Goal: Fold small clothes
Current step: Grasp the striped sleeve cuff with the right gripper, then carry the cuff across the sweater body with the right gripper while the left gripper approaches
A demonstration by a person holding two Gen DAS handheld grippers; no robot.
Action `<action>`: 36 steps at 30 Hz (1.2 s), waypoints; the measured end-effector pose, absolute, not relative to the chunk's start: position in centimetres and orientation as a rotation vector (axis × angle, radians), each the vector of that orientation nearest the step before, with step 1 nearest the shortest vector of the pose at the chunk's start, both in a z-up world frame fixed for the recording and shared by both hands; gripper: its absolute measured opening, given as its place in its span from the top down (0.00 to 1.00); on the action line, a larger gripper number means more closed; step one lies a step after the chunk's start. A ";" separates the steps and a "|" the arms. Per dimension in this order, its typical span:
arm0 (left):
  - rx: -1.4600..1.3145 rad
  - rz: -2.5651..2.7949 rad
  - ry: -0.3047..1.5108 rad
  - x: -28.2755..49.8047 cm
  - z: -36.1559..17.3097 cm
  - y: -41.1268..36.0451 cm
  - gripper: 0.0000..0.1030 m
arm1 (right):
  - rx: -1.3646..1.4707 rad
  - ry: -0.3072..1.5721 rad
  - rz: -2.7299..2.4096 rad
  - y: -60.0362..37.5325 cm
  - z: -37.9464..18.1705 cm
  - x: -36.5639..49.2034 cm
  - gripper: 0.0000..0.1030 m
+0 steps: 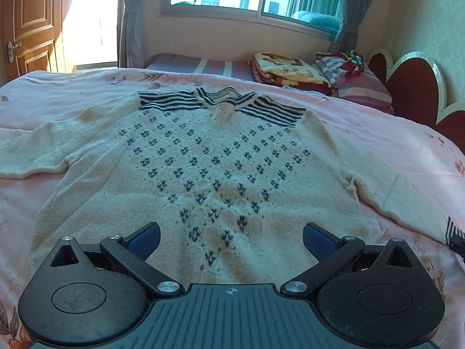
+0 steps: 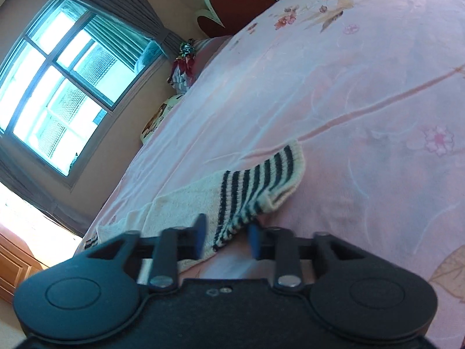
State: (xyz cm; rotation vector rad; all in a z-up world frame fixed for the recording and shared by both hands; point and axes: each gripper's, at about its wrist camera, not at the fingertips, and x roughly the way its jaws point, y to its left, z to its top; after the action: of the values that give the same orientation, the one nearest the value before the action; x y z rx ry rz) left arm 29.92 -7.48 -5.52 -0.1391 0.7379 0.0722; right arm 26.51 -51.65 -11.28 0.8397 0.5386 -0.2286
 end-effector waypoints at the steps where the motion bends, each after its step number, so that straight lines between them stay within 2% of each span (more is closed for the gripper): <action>1: -0.123 0.075 0.750 30.2 -5.7 -7.4 0.00 | 0.836 0.538 -0.237 -51.5 -11.4 26.5 0.93; 7: -0.086 0.191 0.817 32.4 -6.5 -3.4 0.00 | 0.631 0.532 -0.230 -48.4 -9.8 27.8 0.92; 17: -0.287 0.242 0.775 34.1 -6.9 8.1 0.00 | 0.319 0.476 0.014 -36.2 -4.3 33.0 0.93; 21: -0.296 0.221 0.732 34.7 -6.4 10.3 0.00 | 0.248 0.503 0.165 -28.6 -4.7 35.0 0.93; 29: -0.351 0.175 0.714 35.5 -5.7 13.2 0.00 | 0.126 0.652 0.377 -15.2 -8.9 37.3 0.94; 33: -0.368 0.055 0.724 36.7 -6.0 11.7 0.00 | 0.091 0.598 0.361 -14.4 -8.2 34.7 0.75; 34: -0.368 0.012 0.724 37.0 -6.1 10.8 0.01 | 0.108 0.583 0.339 -15.3 -7.9 34.1 0.75; 35: -0.367 -0.031 0.726 37.4 -6.2 9.8 0.08 | 0.124 0.574 0.307 -16.1 -7.6 33.5 0.75; 36: -0.371 -0.090 0.732 37.9 -6.4 8.5 0.21 | 0.144 0.568 0.271 -17.2 -7.3 33.1 0.75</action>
State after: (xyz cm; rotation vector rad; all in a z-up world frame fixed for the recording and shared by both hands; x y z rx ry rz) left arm 37.90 8.53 -6.39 -0.3708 0.7324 -0.0903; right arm 33.06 -17.21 -7.29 0.1438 0.5681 0.2713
